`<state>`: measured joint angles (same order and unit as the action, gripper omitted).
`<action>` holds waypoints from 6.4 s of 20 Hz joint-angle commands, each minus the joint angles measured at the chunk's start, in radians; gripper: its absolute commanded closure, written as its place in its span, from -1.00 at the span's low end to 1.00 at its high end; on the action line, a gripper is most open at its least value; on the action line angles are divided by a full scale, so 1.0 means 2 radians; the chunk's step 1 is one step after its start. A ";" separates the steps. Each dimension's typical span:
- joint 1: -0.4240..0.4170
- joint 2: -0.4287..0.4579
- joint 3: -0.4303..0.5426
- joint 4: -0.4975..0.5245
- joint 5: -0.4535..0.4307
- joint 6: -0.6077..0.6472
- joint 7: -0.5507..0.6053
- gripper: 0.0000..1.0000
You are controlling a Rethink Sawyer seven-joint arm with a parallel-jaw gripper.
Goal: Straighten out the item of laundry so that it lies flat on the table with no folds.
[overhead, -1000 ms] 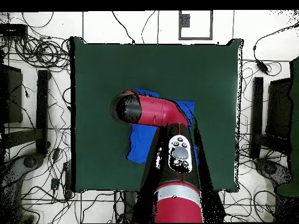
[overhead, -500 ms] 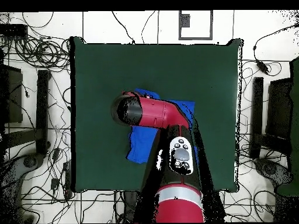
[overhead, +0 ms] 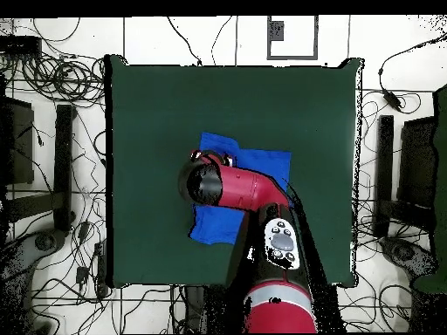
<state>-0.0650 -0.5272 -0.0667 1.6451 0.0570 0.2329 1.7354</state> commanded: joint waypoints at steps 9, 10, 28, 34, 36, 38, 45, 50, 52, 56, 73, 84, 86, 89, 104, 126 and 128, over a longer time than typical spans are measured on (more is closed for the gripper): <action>-0.002 -0.003 0.059 0.125 -0.017 -0.071 0.089 -1.00; -0.005 -0.004 0.062 0.130 -0.018 -0.077 0.090 -1.00; -0.121 0.062 0.167 0.164 -0.129 -0.148 0.052 -1.00; -0.114 0.072 0.158 0.161 -0.150 -0.174 0.070 -1.00; -0.117 0.070 0.159 0.162 -0.153 -0.171 0.071 -1.00; -0.119 0.067 0.161 0.163 -0.156 -0.167 0.070 -1.00; -0.104 0.024 0.150 0.188 -0.147 -0.150 0.081 -1.00; -0.096 -0.008 0.149 0.211 -0.135 -0.137 0.089 -1.00; -0.092 -0.025 0.147 0.219 -0.128 -0.126 0.092 -1.00; -0.079 -0.071 0.138 0.245 -0.112 -0.104 0.099 -1.00; -0.062 -0.090 0.129 0.290 -0.091 -0.142 0.117 -1.00; -0.039 -0.043 0.100 0.286 -0.106 -0.198 0.115 -1.00; -0.033 -0.029 0.093 0.278 -0.106 -0.208 0.114 -1.00; -0.026 -0.015 0.089 0.272 -0.104 -0.221 0.114 -1.00; 0.007 0.047 0.061 0.238 -0.091 -0.279 0.110 -1.00; 0.000 0.059 0.065 0.228 -0.093 -0.306 0.106 -1.00; 0.000 0.058 0.063 0.230 -0.093 -0.310 0.107 -1.00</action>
<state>-0.0808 -0.4352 0.0476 2.1813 -0.1809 -0.3011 1.7352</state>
